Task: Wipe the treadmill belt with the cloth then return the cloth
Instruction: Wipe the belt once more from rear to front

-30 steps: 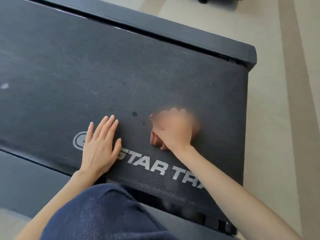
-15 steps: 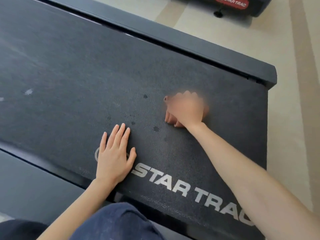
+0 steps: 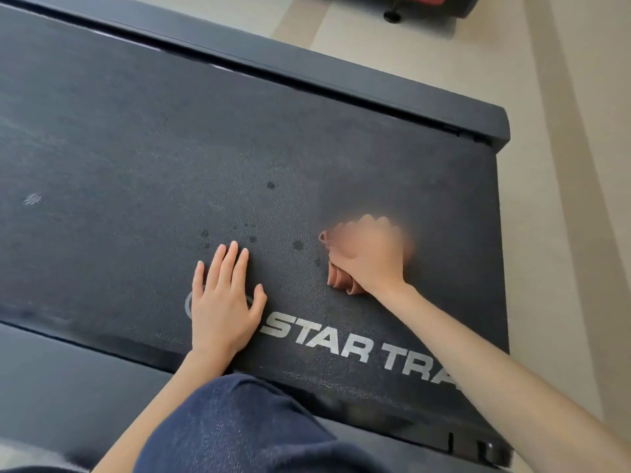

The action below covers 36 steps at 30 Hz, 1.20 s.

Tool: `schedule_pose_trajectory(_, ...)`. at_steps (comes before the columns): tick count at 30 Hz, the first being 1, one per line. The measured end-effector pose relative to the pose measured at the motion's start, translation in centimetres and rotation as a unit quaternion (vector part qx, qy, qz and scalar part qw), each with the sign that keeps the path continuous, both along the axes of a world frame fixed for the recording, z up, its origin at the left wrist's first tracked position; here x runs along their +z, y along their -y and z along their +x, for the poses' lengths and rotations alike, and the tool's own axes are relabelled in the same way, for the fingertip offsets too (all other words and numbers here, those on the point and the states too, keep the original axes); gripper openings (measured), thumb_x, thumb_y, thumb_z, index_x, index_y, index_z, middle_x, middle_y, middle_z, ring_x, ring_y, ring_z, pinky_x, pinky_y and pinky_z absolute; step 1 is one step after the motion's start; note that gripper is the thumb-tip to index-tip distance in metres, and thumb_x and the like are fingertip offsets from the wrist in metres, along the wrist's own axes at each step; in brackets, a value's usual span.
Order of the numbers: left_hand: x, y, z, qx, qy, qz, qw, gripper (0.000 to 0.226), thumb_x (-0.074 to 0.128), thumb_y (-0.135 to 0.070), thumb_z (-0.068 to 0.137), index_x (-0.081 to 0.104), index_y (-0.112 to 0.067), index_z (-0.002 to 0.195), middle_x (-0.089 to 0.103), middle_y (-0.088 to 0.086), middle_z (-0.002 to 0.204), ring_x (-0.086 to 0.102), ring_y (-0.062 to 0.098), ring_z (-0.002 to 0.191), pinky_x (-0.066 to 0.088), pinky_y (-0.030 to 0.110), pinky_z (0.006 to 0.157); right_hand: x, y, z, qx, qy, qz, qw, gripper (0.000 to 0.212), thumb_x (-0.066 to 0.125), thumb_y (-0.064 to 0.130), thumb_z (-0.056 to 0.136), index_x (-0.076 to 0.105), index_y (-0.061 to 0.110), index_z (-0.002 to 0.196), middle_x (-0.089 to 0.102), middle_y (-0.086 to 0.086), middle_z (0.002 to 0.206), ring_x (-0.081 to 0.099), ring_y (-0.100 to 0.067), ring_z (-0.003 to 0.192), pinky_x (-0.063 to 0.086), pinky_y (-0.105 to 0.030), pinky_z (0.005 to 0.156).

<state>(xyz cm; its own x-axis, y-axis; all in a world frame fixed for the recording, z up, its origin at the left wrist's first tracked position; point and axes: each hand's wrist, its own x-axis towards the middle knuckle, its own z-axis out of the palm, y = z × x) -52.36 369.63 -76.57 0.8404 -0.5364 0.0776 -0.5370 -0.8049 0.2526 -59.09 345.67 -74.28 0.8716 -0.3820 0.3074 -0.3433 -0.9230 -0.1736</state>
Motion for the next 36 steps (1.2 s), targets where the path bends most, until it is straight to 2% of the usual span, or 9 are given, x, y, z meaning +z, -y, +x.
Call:
schedule_pose_trajectory(4, -0.1, 0.0, 0.0, 0.000, 0.005, -0.006, 1.000, 0.065, 0.031, -0.042, 0.086, 0.046, -0.006, 0.138, 0.038, 0.011, 0.149, 0.028, 0.025, 0.141, 0.015, 0.048, 0.114, -0.1, -3.3, -8.9, 0.023, 0.004, 0.012, 1.000, 0.029, 0.060, 0.047, 0.079, 0.064, 0.019, 0.079, 0.055, 0.001, 0.080, 0.046, -0.021, 0.075, 0.030, -0.030, 0.065)
schedule_pose_trajectory(7, -0.1, 0.1, -0.1, 0.000, 0.010, -0.008, 1.000, 0.065, 0.031, -0.042, 0.086, 0.046, -0.006, 0.137, 0.039, 0.011, 0.148, 0.029, 0.026, 0.140, 0.016, 0.049, 0.114, -0.4, -3.9, -11.4, 0.056, 0.020, 0.007, 0.998, 0.025, 0.064, 0.044, 0.077, 0.065, 0.020, 0.076, 0.056, 0.001, 0.078, 0.048, -0.022, 0.073, 0.036, -0.034, 0.063)
schedule_pose_trajectory(11, -0.1, 0.1, -0.1, 0.001, 0.012, 0.004, 1.000, 0.065, 0.030, -0.042, 0.086, 0.046, -0.006, 0.138, 0.039, 0.011, 0.148, 0.029, 0.026, 0.140, 0.017, 0.049, 0.114, -0.6, -2.6, -7.1, 0.070, 0.043, -0.007, 0.997, 0.025, 0.062, 0.045, 0.079, 0.065, 0.020, 0.076, 0.056, 0.002, 0.076, 0.049, -0.021, 0.072, 0.035, -0.034, 0.062)
schedule_pose_trajectory(14, 0.2, 0.2, -0.2, 0.004, 0.008, 0.011, 1.000, 0.065, 0.029, -0.043, 0.087, 0.046, -0.006, 0.138, 0.039, 0.011, 0.148, 0.031, 0.027, 0.139, 0.018, 0.049, 0.114, -0.8, -1.6, -1.9, 0.006, 0.044, -0.014, 0.999, 0.029, 0.059, 0.049, 0.079, 0.066, 0.020, 0.079, 0.059, 0.001, 0.076, 0.051, -0.023, 0.072, 0.031, -0.031, 0.062)
schedule_pose_trajectory(18, 0.6, 0.2, -0.6, 0.007, 0.002, 0.011, 1.000, 0.064, 0.030, -0.040, 0.086, 0.048, -0.005, 0.136, 0.042, 0.012, 0.146, 0.035, 0.028, 0.137, 0.024, 0.049, 0.113, -0.6, -1.8, 1.6, -0.061, 0.004, -0.013, 0.998, 0.032, 0.066, 0.048, 0.076, 0.068, 0.017, 0.086, 0.062, -0.005, 0.081, 0.053, -0.028, 0.075, 0.027, -0.032, 0.064)
schedule_pose_trajectory(23, 0.9, 0.1, -1.4, -0.008, 0.004, 0.015, 1.000, 0.061, 0.031, -0.035, 0.087, 0.051, 0.000, 0.133, 0.046, 0.017, 0.142, 0.041, 0.033, 0.132, 0.031, 0.048, 0.109, -0.6, -3.9, -4.4, 0.022, 0.035, 0.001, 0.999, 0.040, 0.049, 0.054, 0.083, 0.066, 0.018, 0.085, 0.060, -0.003, 0.084, 0.051, -0.023, 0.078, 0.035, -0.032, 0.065)
schedule_pose_trajectory(28, 0.6, -0.6, -2.1, -0.032, 0.019, 0.006, 0.999, 0.058, 0.035, -0.030, 0.086, 0.052, 0.001, 0.131, 0.048, 0.017, 0.140, 0.044, 0.034, 0.130, 0.028, 0.044, 0.109, -0.7, -8.0, -10.3, 0.055, 0.044, 0.009, 0.997, 0.026, 0.063, 0.045, 0.077, 0.064, 0.019, 0.075, 0.055, 0.001, 0.077, 0.048, -0.024, 0.074, 0.035, -0.036, 0.066)
schedule_pose_trajectory(33, 0.6, -0.5, -1.9, -0.019, 0.005, -0.013, 1.000, 0.057, 0.037, -0.029, 0.083, 0.053, -0.001, 0.130, 0.048, 0.015, 0.141, 0.041, 0.031, 0.133, 0.026, 0.043, 0.111, -0.7, -7.4, -5.7, 0.104, 0.059, 0.000, 0.993, 0.026, 0.064, 0.044, 0.074, 0.062, 0.018, 0.072, 0.056, 0.000, 0.076, 0.049, -0.025, 0.071, 0.036, -0.037, 0.063)
schedule_pose_trajectory(36, 0.7, -0.5, -1.9, -0.019, -0.002, -0.013, 1.000, 0.058, 0.036, -0.030, 0.083, 0.053, -0.003, 0.131, 0.046, 0.014, 0.142, 0.038, 0.030, 0.134, 0.026, 0.043, 0.112, -0.5, -6.4, 0.1, 0.066, 0.053, -0.002, 0.996, 0.028, 0.061, 0.047, 0.074, 0.062, 0.019, 0.074, 0.056, 0.000, 0.075, 0.051, -0.024, 0.071, 0.035, -0.035, 0.062)
